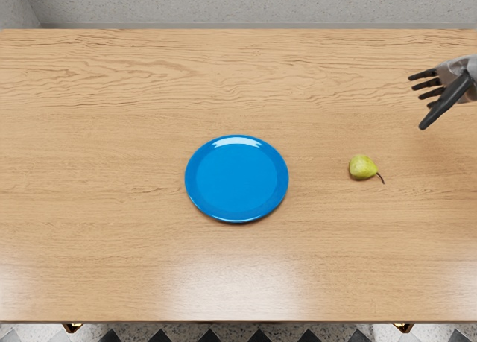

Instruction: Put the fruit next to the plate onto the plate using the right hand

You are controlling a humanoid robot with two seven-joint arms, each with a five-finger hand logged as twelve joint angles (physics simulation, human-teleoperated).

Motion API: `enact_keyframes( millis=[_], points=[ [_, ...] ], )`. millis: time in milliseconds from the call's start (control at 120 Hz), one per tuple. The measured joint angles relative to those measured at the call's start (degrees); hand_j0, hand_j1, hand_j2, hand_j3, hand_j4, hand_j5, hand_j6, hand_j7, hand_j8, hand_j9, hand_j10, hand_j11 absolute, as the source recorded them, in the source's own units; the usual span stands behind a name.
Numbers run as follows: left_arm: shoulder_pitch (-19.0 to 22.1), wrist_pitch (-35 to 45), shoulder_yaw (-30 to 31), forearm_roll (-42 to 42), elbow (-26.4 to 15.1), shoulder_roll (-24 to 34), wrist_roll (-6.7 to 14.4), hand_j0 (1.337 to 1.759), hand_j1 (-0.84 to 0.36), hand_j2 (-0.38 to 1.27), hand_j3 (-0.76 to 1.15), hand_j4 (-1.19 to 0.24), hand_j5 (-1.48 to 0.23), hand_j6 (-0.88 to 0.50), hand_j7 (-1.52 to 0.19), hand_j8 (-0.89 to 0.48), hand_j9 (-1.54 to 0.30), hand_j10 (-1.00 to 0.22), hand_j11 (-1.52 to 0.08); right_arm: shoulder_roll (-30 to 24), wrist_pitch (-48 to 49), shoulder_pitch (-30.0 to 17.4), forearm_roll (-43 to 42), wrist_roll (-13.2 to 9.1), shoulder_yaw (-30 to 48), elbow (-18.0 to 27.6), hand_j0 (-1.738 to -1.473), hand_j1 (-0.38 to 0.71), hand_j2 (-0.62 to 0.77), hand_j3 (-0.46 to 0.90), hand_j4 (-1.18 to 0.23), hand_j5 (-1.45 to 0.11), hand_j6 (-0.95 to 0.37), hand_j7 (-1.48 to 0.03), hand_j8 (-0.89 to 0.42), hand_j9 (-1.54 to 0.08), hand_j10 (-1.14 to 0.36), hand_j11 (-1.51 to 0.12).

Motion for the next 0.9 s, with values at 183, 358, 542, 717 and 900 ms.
enact_keyframes(
  millis=[183,358,542,717,900],
  points=[
    [0.0,0.0,0.0,0.0,0.0,0.0,0.0,1.658,0.34,0.0,0.0,0.0,-0.01,0.0,-0.01,0.0,-0.01,0.0,-0.01,0.0,1.5,0.3,0.1,0.0,0.4,-0.1,-1.658,-0.35,0.0,0.0,0.0,0.0,0.0,0.0,0.0,0.0,0.0,0.0],
    [0.0,0.0,0.0,0.0,0.0,0.0,0.0,1.658,0.34,0.0,0.0,0.0,-0.01,0.0,-0.01,0.0,-0.01,0.0,-0.01,5.1,1.0,2.2,-4.9,0.0,-2.7,5.4,-1.658,-0.35,0.0,0.0,0.0,0.0,0.0,0.0,0.0,0.0,0.0,0.0],
    [0.0,0.0,0.0,0.0,0.0,0.0,0.0,1.658,0.34,0.0,0.0,0.0,-0.01,0.0,-0.01,0.0,-0.01,0.0,-0.01,5.2,-9.4,8.7,-8.7,0.0,-12.4,18.2,-1.658,-0.35,0.0,0.0,0.0,0.0,0.0,0.0,0.0,0.0,0.0,0.0],
    [0.0,0.0,0.0,0.0,0.0,0.0,0.0,1.658,0.34,0.0,0.0,0.0,-0.01,0.0,-0.01,0.0,-0.01,0.0,-0.01,3.2,-15.2,29.3,2.0,0.0,-36.4,30.9,-1.658,-0.35,0.0,0.0,0.0,0.0,0.0,0.0,0.0,0.0,0.0,0.0],
    [0.0,0.0,0.0,0.0,0.0,0.0,0.0,1.658,0.34,0.0,0.0,0.0,-0.01,0.0,-0.01,0.0,-0.01,0.0,-0.01,5.3,-37.8,32.6,7.9,0.0,-46.0,42.8,-1.658,-0.35,0.0,0.0,0.0,0.0,0.0,0.0,0.0,0.0,0.0,0.0]
  ],
)
